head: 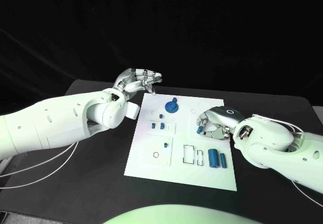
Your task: Assemble the parts on the task board
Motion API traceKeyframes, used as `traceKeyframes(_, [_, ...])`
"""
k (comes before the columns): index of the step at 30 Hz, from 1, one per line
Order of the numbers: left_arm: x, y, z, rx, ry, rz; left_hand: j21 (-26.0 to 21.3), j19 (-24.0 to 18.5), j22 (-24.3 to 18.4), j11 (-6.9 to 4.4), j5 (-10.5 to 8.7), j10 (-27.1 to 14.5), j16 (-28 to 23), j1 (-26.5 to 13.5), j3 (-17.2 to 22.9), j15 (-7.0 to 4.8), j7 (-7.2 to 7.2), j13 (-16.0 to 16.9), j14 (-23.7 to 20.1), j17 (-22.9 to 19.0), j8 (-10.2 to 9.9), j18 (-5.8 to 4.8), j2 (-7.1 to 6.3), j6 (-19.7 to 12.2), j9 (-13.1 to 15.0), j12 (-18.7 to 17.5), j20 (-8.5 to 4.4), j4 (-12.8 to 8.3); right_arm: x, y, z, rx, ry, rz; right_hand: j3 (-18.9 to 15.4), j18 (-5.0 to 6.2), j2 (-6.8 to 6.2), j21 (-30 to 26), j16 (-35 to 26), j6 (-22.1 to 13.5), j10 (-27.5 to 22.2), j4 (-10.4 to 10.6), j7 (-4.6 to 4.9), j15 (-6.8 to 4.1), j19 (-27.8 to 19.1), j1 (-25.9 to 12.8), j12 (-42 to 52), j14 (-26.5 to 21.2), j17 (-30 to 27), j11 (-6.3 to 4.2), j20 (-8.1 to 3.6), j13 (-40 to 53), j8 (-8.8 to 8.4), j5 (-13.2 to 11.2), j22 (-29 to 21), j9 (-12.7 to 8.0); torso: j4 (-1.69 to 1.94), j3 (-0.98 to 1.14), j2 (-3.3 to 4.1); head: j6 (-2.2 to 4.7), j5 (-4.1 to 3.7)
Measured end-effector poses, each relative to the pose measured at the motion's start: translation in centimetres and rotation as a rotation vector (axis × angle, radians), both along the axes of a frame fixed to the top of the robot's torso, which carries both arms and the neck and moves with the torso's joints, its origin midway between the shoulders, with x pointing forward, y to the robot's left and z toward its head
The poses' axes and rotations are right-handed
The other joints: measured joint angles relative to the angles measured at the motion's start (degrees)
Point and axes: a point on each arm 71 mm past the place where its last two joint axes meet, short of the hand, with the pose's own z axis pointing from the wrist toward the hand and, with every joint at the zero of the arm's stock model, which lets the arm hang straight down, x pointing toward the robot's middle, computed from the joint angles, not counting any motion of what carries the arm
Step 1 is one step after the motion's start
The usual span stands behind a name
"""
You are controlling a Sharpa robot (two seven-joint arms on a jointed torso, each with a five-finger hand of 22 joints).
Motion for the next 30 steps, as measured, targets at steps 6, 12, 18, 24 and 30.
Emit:
traceKeyframes(6, [0.00, 0.02, -0.01, -0.002, 0.002, 0.001, 0.0, 0.0, 0.0, 0.00, 0.00, 0.0, 0.0, 0.0, 0.0, 0.00, 0.00, 0.0, 0.0, 0.0, 0.0, 0.00, -0.01, 0.0, 0.0, 0.0, 0.00, 0.0, 0.01, 0.23, -0.26, 0.008, 0.006, 0.000, 1.4, 0.00, 0.00, 0.3, 0.0, 0.6, 0.7, 0.0, -0.17, 0.00, 0.0, 0.0, 0.0, 0.0, 0.0, -0.08, 0.00, -0.2, 0.00, 0.0, 0.0, -0.1, 0.03, 0.02, -0.01, -0.25, -0.02])
traceKeyframes(12, [0.00, 0.05, -0.02, -0.003, 0.004, 0.002, 0.0, 0.0, 0.0, 0.00, 0.00, 0.0, 0.0, 0.0, 0.0, 0.00, 0.00, 0.0, 0.0, 0.0, 0.0, 0.00, -0.01, 0.0, 0.0, 0.0, 0.00, 0.0, 0.14, 0.20, -0.37, 0.010, 0.008, -0.005, 4.1, 0.00, 0.00, 0.9, 0.3, 2.7, 2.5, -0.2, -0.43, -0.44, 0.2, 0.0, 0.0, 0.0, 0.2, -0.43, -0.21, -0.4, 0.00, 0.0, 0.0, -0.1, 0.02, 0.02, -0.04, -0.33, 0.03])
traceKeyframes(18, [0.00, 0.06, -0.02, -0.003, 0.005, 0.003, 0.0, 0.0, 0.0, 0.00, 0.00, 0.0, 0.0, 0.0, 0.0, 0.00, 0.00, 0.0, 0.0, 0.0, 0.0, 0.00, -0.01, 0.0, 0.0, 0.0, -0.01, 0.0, 0.26, 0.25, -0.46, 0.008, 0.008, -0.007, 6.9, 0.00, 0.00, 1.5, 0.5, 4.6, 3.3, -0.5, -0.76, -0.54, 0.2, 0.0, 0.0, 0.1, 0.4, -0.82, -0.21, -0.6, 0.68, -1.5, 0.0, 0.3, 0.00, 0.00, -0.05, -0.36, 0.04])
traceKeyframes(24, [0.01, 0.06, -0.03, -0.004, 0.007, 0.003, 0.0, 0.0, 0.0, 0.00, 0.00, 0.0, 0.0, 0.0, 0.0, 0.00, 0.00, 0.0, 0.0, -0.1, 0.0, 0.00, -0.01, 0.0, 0.0, 0.2, -0.01, 0.0, 0.33, 0.42, -0.50, 0.002, 0.002, -0.006, 10.0, 0.00, 0.32, 2.2, 0.7, 5.7, 4.5, -1.5, -1.17, -0.86, 0.4, 0.3, -0.5, 0.0, 0.5, -1.04, -0.43, -0.8, 1.34, -3.3, 0.0, 0.6, 0.03, -0.02, -0.07, -0.44, -0.01])
traceKeyframes(30, [0.01, 0.08, -0.04, -0.003, 0.008, 0.003, 0.0, 0.0, 0.0, 0.00, 0.00, 0.0, 0.0, 0.3, 0.0, 0.00, 0.00, 0.0, 0.0, -0.1, 0.0, 0.01, 0.26, 0.0, 0.0, 0.2, -0.01, 0.0, 0.30, 0.47, -0.49, -0.005, -0.009, -0.005, 12.2, 0.01, 0.32, 2.9, 0.7, 6.6, 5.8, -2.8, -1.34, -1.26, 0.2, 0.3, -0.8, 0.0, 0.5, -1.45, -0.64, -0.8, 2.16, -3.7, 0.0, 1.2, 0.03, -0.03, -0.07, -0.47, -0.04])
